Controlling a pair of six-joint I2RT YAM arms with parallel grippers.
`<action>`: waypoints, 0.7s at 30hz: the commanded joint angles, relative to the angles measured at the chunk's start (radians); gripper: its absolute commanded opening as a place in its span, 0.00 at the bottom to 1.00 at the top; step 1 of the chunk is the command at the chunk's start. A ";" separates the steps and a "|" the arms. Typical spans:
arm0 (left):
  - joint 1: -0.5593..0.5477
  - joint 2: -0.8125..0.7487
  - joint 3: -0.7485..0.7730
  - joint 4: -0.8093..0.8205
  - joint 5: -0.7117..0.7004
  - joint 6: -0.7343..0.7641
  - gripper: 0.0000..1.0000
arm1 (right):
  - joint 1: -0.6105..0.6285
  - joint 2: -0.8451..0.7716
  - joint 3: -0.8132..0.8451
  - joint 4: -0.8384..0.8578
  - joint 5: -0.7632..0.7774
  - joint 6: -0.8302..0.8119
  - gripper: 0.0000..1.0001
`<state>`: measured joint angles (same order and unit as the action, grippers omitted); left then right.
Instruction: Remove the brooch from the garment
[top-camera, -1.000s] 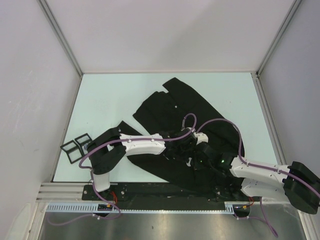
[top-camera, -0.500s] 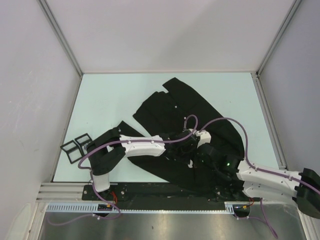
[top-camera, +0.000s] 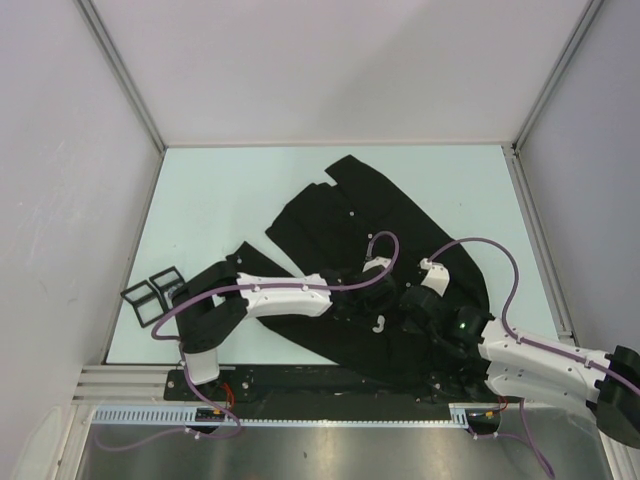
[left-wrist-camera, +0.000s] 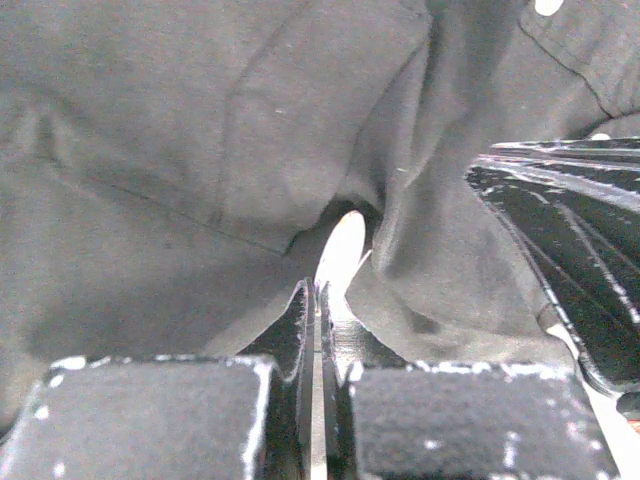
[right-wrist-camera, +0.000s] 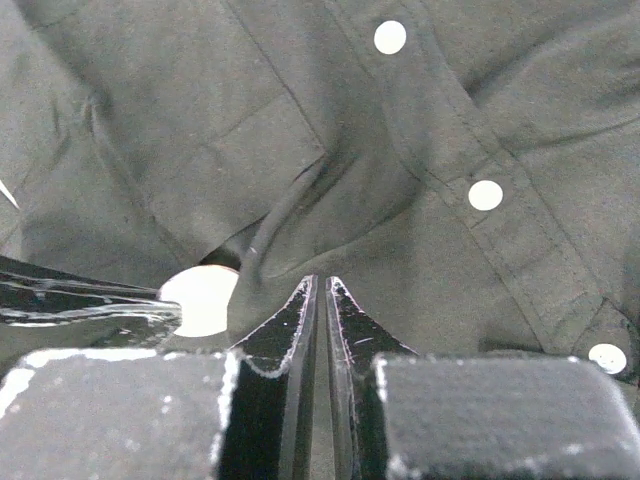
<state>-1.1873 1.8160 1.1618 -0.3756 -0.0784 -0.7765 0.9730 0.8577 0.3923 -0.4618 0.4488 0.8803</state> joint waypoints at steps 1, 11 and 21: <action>-0.003 -0.063 0.029 -0.080 -0.095 0.022 0.00 | -0.019 -0.025 0.022 -0.015 0.027 0.026 0.12; 0.043 -0.294 -0.076 0.007 -0.040 0.082 0.00 | -0.151 -0.106 0.037 0.084 -0.240 -0.249 0.35; 0.212 -0.748 -0.356 0.311 0.112 0.074 0.00 | -0.221 -0.166 0.108 0.296 -0.758 -0.366 0.56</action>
<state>-0.9985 1.2442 0.8600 -0.2134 -0.0113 -0.7204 0.7673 0.7082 0.4519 -0.3481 -0.0372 0.5671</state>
